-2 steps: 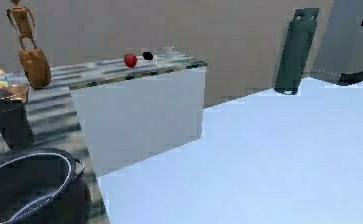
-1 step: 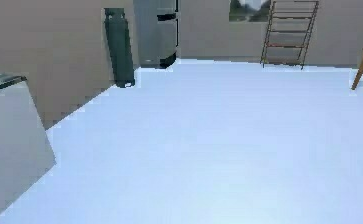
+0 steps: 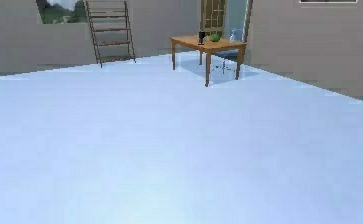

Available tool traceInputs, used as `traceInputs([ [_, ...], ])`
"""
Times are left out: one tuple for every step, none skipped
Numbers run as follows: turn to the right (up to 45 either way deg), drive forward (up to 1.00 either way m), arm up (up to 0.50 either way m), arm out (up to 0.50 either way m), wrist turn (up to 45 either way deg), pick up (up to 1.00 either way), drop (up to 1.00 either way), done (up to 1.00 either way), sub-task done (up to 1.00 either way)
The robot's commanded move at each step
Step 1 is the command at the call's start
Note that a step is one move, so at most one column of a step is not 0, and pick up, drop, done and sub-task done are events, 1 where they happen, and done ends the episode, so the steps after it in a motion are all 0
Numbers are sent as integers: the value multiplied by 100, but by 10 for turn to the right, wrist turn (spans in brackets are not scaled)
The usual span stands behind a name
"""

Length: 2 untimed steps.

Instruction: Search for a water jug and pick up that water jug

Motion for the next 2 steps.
traceInputs([
  [300, 0, 0, 0, 0, 0, 0, 0, 0],
  [0, 10, 0, 0, 0, 0, 0, 0, 0],
])
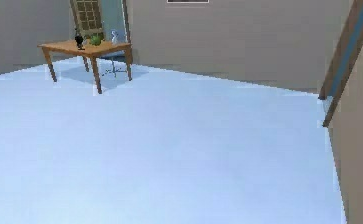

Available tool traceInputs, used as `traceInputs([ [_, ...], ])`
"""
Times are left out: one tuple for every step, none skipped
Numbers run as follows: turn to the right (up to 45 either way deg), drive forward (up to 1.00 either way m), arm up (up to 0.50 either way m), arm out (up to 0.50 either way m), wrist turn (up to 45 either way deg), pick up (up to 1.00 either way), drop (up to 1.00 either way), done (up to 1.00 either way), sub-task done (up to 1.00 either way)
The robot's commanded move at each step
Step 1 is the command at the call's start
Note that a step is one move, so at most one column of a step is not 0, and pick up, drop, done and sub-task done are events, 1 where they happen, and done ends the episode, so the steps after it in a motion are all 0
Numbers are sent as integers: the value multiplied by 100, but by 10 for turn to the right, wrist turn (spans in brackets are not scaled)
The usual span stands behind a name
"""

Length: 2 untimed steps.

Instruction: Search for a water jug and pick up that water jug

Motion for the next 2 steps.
traceInputs([
  [-450, 0, 0, 0, 0, 0, 0, 0, 0],
  [-390, 0, 0, 0, 0, 0, 0, 0, 0],
])
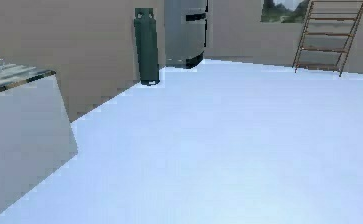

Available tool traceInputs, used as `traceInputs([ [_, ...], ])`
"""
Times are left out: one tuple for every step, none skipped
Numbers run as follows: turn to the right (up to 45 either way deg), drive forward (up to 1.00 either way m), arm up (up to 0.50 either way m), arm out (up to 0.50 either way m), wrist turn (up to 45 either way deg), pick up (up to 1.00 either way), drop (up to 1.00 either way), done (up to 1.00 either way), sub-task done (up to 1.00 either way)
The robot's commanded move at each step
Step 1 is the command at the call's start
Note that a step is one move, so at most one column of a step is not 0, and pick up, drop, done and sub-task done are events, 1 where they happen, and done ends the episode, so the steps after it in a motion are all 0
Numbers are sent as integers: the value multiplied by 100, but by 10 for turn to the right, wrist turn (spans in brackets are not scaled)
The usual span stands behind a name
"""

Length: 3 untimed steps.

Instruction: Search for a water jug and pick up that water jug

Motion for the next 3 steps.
traceInputs([
  [0, 60, 0, 0, 0, 0, 0, 0, 0],
  [-450, 0, 0, 0, 0, 0, 0, 0, 0],
  [-150, 0, 0, 0, 0, 0, 0, 0, 0],
])
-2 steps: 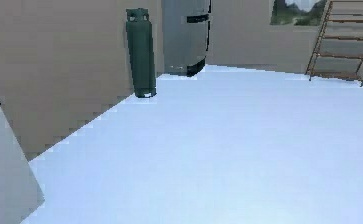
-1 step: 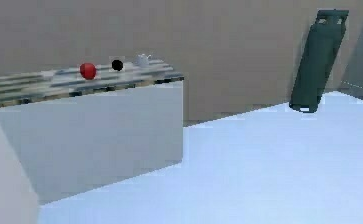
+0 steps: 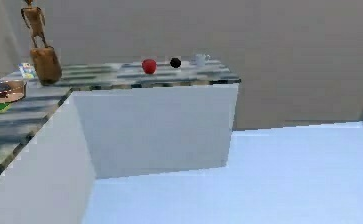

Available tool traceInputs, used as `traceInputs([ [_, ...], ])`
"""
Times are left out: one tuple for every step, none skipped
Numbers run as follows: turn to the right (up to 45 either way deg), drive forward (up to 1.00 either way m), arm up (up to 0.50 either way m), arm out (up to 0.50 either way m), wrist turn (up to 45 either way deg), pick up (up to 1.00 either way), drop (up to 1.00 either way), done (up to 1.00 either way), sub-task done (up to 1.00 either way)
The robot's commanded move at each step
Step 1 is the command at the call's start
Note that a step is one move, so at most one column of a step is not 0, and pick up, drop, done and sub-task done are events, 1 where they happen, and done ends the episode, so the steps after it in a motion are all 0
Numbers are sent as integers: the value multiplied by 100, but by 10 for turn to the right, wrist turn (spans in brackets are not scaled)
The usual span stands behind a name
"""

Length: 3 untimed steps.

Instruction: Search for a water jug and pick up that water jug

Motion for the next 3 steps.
traceInputs([
  [0, 30, 0, 0, 0, 0, 0, 0, 0],
  [-450, 0, 0, 0, 0, 0, 0, 0, 0],
  [-450, 0, 0, 0, 0, 0, 0, 0, 0],
])
